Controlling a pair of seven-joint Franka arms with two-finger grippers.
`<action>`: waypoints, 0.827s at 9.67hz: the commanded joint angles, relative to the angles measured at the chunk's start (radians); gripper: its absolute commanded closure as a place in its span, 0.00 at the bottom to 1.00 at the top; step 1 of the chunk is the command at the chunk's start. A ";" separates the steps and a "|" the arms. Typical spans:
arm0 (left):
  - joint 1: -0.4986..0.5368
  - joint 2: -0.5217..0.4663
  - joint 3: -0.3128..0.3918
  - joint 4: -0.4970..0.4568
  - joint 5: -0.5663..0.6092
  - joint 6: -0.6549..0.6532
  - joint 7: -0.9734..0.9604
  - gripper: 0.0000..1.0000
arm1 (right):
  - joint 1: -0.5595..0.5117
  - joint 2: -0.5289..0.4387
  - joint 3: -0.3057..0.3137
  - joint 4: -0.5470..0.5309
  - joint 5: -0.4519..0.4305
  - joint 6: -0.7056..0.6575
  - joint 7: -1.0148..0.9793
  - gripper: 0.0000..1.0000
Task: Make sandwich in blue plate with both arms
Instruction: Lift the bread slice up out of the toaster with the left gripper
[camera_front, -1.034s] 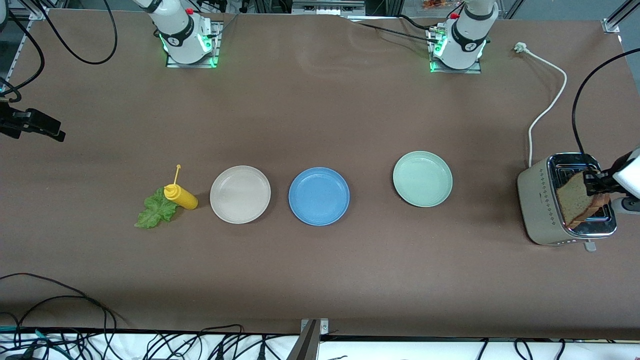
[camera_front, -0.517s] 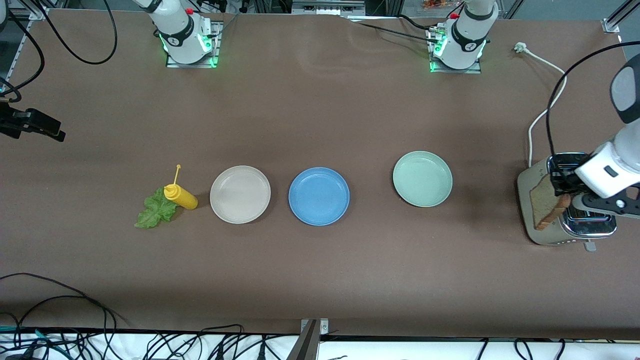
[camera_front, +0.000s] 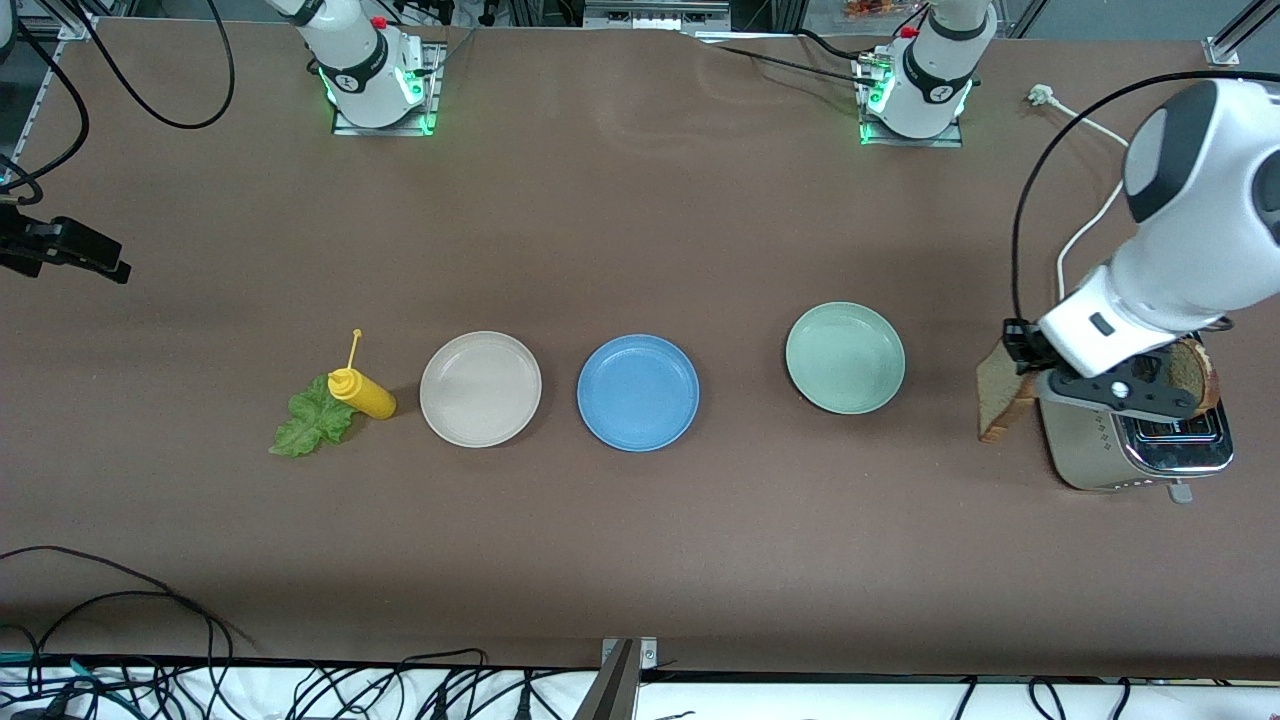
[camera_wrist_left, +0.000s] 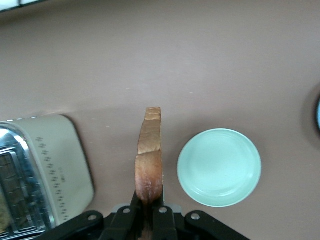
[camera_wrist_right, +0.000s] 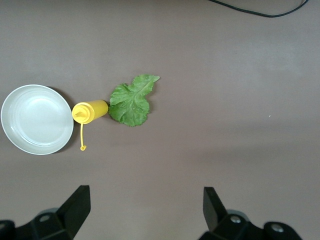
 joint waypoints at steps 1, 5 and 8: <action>0.002 0.046 -0.124 0.000 -0.008 -0.008 -0.186 1.00 | 0.000 -0.003 0.002 0.012 -0.013 -0.015 -0.004 0.00; -0.005 0.167 -0.288 0.009 0.002 0.024 -0.382 1.00 | -0.002 -0.004 0.000 0.012 -0.015 -0.017 -0.005 0.00; -0.066 0.244 -0.317 0.009 -0.002 0.165 -0.469 1.00 | -0.003 -0.006 0.000 0.012 -0.013 -0.017 -0.007 0.00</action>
